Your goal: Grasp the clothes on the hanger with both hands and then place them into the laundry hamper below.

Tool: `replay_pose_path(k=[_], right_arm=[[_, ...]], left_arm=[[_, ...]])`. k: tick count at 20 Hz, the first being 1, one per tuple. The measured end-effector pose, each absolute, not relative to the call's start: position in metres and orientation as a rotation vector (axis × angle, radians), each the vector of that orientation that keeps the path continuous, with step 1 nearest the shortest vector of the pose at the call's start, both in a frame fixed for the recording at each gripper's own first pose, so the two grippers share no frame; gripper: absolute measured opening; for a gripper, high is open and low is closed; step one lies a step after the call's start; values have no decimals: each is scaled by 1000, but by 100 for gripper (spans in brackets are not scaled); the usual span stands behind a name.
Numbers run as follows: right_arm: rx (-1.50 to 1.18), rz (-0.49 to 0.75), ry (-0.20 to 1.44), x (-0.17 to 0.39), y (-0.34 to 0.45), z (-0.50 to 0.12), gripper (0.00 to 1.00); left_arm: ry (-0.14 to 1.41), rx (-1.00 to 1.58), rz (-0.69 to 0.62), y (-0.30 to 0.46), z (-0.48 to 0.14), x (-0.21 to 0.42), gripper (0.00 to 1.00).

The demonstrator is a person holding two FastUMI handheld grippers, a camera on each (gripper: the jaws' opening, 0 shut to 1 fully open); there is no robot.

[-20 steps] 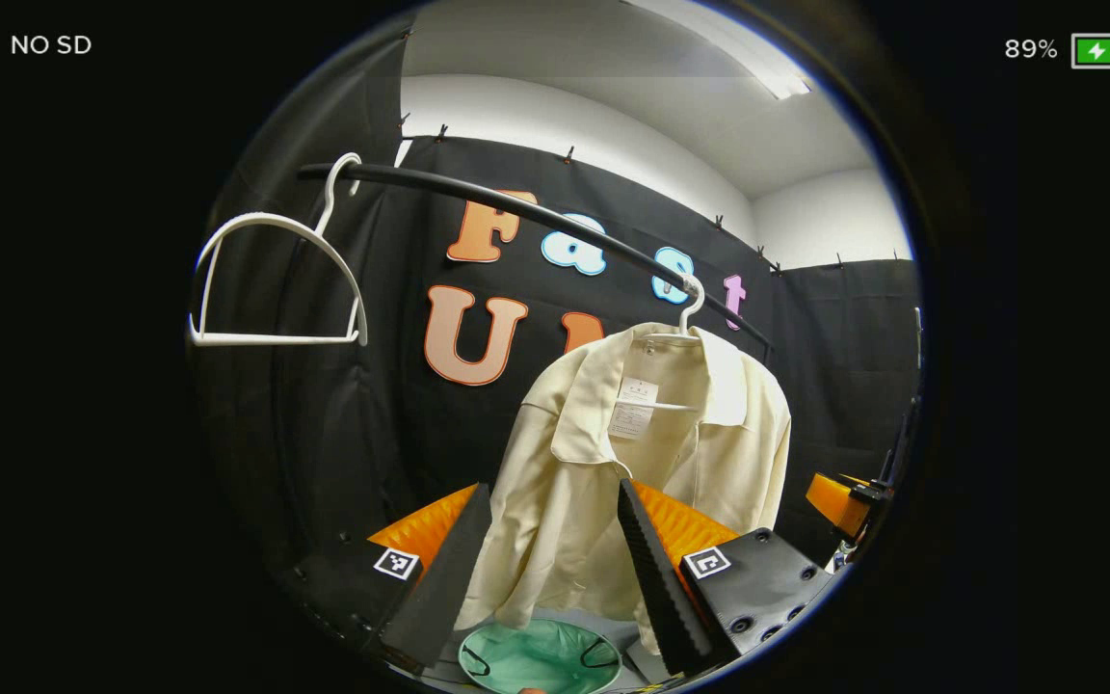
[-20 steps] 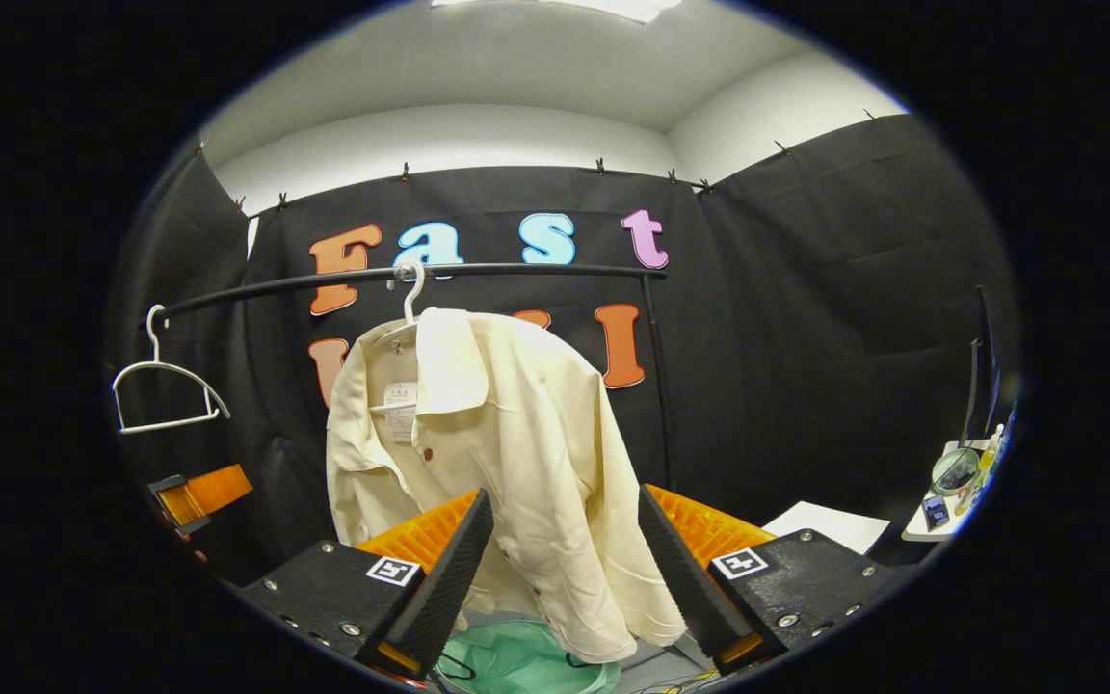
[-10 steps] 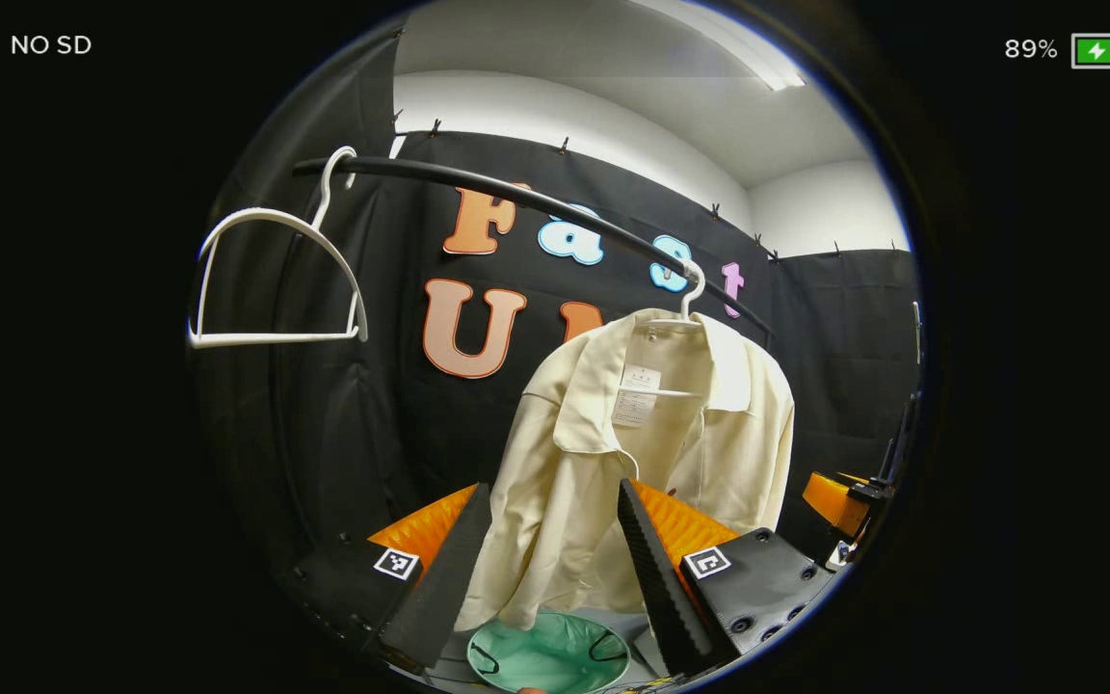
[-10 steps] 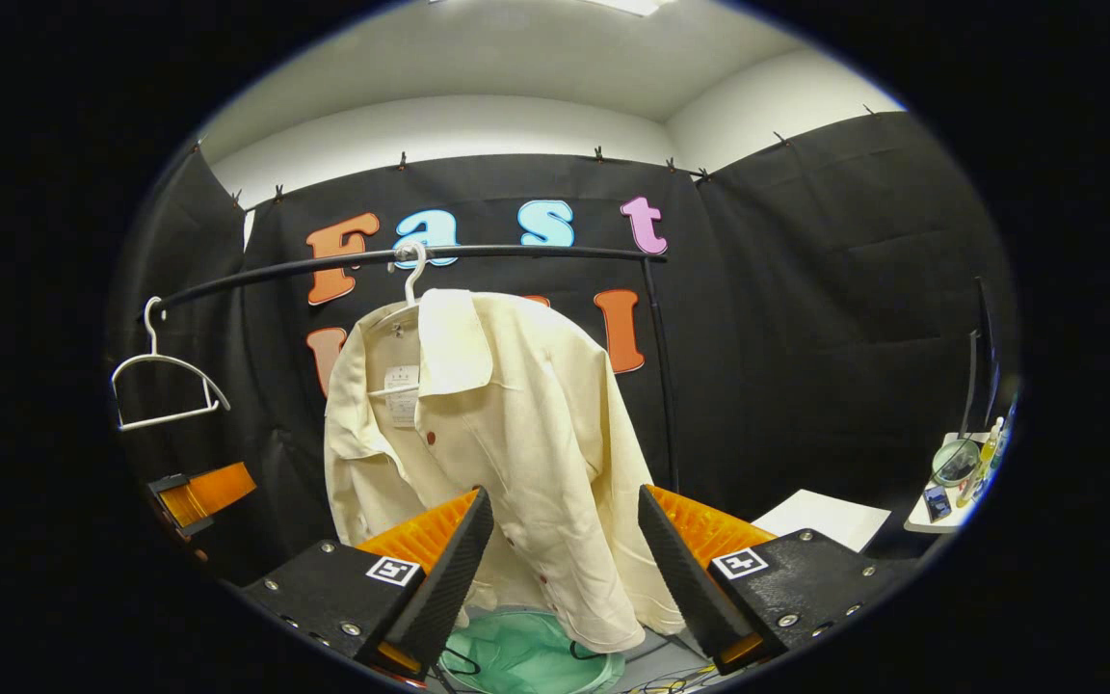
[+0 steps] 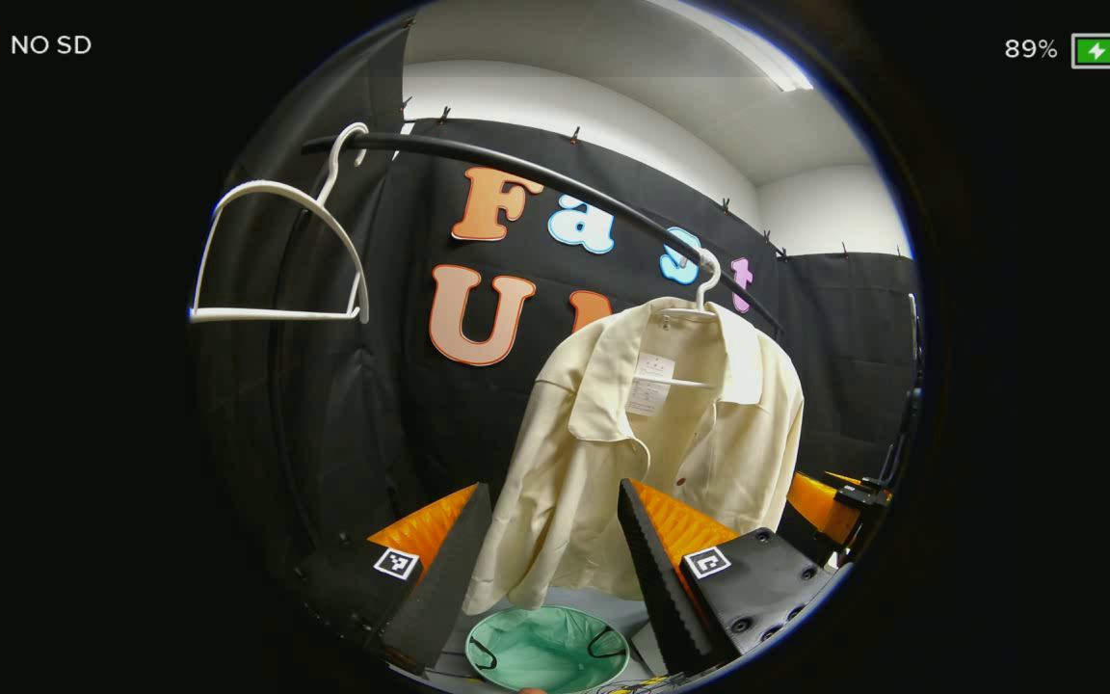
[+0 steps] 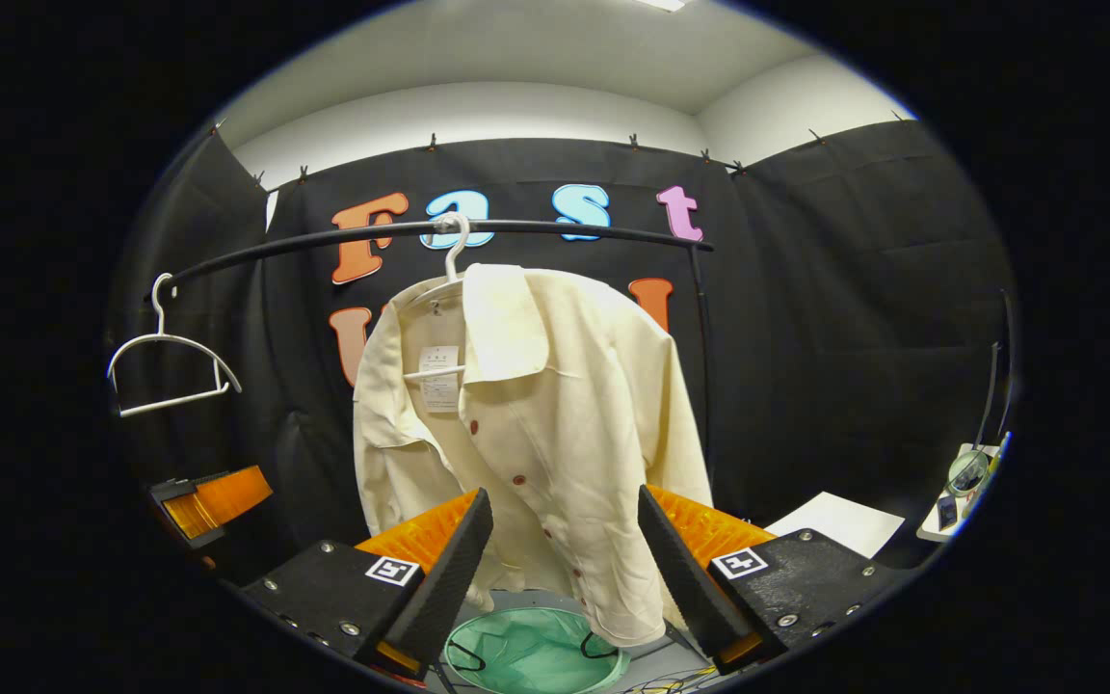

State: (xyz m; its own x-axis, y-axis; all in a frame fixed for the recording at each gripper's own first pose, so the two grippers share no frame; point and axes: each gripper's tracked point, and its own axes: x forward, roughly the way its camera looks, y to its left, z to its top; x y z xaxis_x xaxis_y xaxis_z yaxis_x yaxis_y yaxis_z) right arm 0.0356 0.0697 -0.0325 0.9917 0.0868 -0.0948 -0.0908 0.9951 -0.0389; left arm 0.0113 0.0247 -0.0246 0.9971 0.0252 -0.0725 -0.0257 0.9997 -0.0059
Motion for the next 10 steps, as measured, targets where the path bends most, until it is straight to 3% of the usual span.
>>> replay_pose_path(k=[10], right_arm=[[-70, 134, 113, 108, 131, -41, 95]], left_arm=[[107, -13, 82, 52, -34, 12, 82]])
